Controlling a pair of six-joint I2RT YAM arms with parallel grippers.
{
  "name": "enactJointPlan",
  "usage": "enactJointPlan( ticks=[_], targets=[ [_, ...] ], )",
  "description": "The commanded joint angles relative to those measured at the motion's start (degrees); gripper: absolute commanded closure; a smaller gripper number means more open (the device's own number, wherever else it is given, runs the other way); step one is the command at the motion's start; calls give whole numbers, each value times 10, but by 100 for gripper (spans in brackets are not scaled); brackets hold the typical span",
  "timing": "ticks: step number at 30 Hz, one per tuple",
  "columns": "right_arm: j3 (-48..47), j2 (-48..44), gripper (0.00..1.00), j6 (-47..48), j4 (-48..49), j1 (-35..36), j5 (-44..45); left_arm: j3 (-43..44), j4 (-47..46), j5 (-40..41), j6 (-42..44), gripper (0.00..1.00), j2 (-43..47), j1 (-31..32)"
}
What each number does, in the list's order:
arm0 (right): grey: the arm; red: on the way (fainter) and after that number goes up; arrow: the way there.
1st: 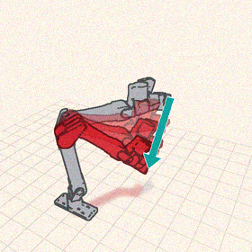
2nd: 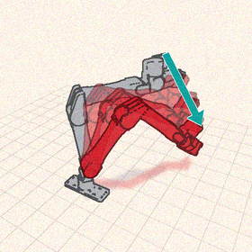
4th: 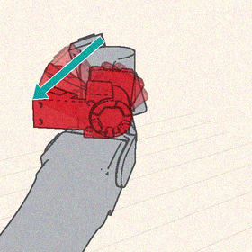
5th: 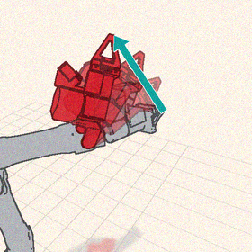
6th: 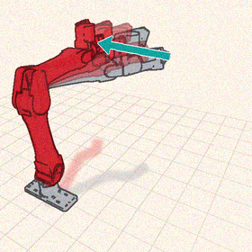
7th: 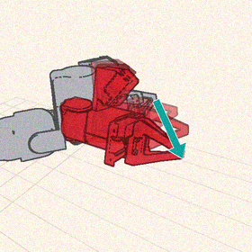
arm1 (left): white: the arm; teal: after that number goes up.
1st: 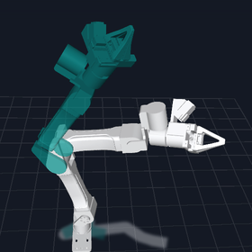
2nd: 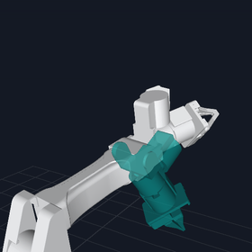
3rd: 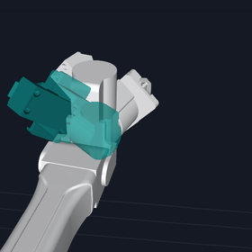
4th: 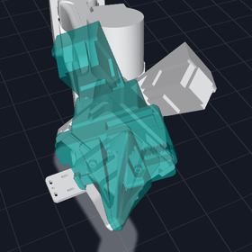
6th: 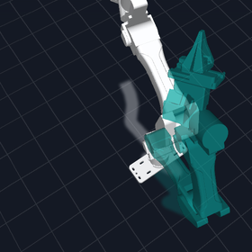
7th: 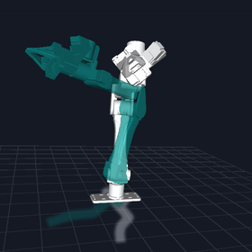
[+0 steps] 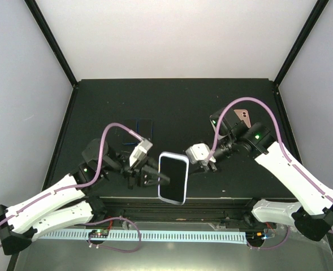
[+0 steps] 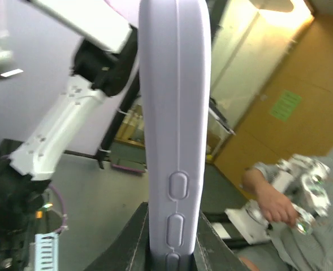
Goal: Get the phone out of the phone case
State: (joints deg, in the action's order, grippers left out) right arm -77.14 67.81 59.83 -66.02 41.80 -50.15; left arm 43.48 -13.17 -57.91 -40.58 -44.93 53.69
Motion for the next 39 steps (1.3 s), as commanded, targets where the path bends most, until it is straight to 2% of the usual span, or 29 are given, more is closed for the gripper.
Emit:
enactJointPlan(
  ticks=[1,6,11,15,18,21,25,30,34,37,39],
  targets=[
    [21,-1,67,-13,77,-7,89,45,-63,-90,-23,98,14,8],
    [18,-7,63,-34,64,-7,53,51,-11,-51,18,98,24,8],
    [27,-59,56,-102,61,-7,-15,49,97,84,101,98,45,6],
    [46,-106,53,-212,98,-7,-60,29,119,192,134,98,58,5],
    [75,-117,45,-337,178,-7,-62,11,101,212,147,98,53,5],
    [90,-107,41,-397,215,-7,-53,4,95,233,162,98,44,5],
    [88,-78,42,-434,226,-7,-81,4,94,256,176,98,33,5],
    [87,-63,55,-494,267,-7,-109,5,99,267,185,99,23,5],
    [80,-62,60,-508,273,-7,-132,5,120,296,192,98,27,5],
    [72,-67,60,-477,244,-7,-141,3,131,324,195,98,38,5],
    [64,-70,54,-453,220,-7,-164,1,136,342,196,98,46,5]
  ],
)
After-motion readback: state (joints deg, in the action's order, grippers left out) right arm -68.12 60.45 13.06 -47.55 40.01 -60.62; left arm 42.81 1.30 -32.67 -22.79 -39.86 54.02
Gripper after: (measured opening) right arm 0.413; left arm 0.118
